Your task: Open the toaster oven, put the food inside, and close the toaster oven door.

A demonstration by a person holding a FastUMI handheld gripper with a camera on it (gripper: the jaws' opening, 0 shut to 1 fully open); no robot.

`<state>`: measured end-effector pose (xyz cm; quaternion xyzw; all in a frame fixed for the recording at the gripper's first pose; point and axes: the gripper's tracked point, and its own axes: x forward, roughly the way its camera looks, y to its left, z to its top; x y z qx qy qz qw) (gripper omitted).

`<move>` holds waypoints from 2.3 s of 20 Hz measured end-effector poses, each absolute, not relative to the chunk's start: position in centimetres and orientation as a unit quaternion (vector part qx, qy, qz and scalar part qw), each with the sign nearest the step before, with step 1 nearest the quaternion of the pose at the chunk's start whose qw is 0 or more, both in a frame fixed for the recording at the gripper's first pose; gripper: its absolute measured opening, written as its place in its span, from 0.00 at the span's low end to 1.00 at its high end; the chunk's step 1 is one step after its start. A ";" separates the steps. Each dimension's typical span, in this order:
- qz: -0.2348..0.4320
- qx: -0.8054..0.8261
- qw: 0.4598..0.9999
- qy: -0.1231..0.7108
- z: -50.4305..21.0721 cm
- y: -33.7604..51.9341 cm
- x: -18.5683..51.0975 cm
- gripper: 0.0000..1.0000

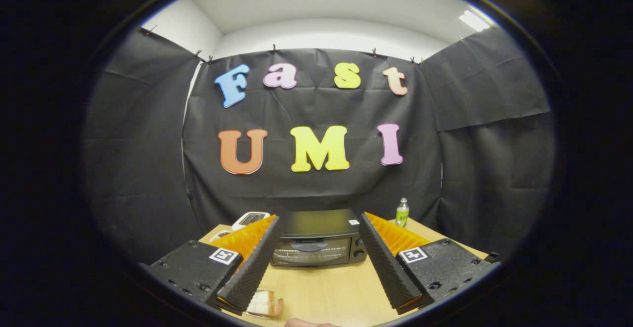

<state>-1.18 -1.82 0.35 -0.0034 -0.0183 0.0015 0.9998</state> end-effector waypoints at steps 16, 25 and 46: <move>0.006 -0.003 1.000 0.012 -4.9 -1.9 15.7 1.00; 0.012 -0.049 0.996 0.075 -11.8 -0.5 25.2 1.00; 0.015 -0.058 0.990 0.125 -18.7 -0.5 24.4 1.00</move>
